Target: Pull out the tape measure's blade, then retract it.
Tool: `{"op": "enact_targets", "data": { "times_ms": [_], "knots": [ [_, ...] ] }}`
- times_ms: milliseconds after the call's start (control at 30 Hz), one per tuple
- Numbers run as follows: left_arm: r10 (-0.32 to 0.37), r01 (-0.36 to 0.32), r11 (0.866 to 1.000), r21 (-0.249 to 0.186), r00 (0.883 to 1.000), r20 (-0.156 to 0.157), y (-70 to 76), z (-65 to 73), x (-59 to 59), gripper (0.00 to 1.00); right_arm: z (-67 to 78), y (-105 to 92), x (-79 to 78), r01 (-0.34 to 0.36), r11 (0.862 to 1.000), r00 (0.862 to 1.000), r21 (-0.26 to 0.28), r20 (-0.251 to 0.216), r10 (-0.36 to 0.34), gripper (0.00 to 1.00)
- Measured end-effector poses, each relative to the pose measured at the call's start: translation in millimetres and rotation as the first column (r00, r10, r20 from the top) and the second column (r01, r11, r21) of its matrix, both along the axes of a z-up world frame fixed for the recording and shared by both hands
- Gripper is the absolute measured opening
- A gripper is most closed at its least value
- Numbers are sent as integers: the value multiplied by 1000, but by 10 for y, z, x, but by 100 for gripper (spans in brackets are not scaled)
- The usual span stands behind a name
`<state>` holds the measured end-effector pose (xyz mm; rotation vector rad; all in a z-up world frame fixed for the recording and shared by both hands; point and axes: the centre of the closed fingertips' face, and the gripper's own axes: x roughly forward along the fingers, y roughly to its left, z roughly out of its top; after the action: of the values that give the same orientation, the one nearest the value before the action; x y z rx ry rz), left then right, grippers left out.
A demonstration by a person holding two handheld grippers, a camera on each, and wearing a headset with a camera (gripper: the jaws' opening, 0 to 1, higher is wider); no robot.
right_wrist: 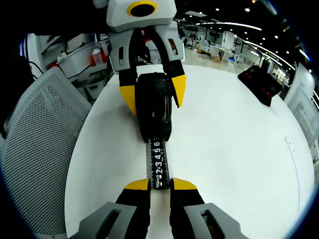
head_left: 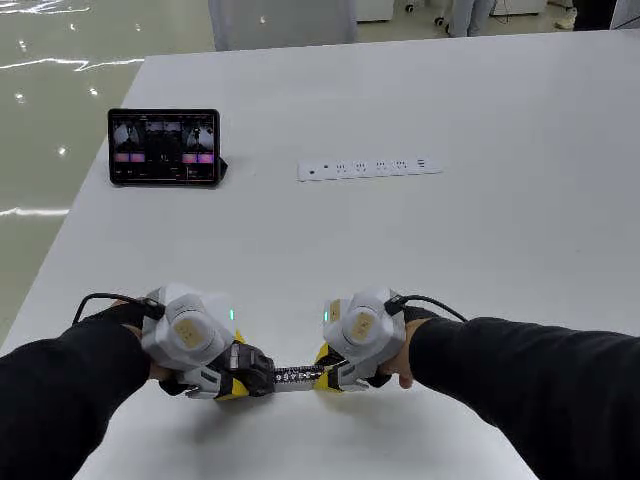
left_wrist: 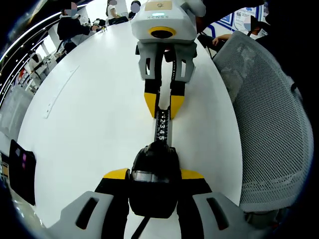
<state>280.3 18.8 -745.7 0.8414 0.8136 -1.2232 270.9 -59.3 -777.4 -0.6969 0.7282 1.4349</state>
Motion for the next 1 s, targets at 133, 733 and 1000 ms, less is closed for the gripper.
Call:
{"op": "enact_targets", "data": {
  "times_ms": [133, 733, 1000],
  "knots": [
    [-2, 2, 1000, 0, 1000, 1, -5, 1, -4, 31, 8, -60, -2, 8, 1000, 1000, -3, -5, -8, 11],
    [-5, 5, 1000, -1, 1000, 3, -5, 6, -15, 32, 4, -160, -23, 6, 1000, 1000, -19, 0, -6, 11],
    [-5, 5, 1000, -2, 1000, 4, -6, 7, -15, 32, -2, -197, -25, 11, 1000, 1000, -16, -1, -11, 11]
  ]
}}
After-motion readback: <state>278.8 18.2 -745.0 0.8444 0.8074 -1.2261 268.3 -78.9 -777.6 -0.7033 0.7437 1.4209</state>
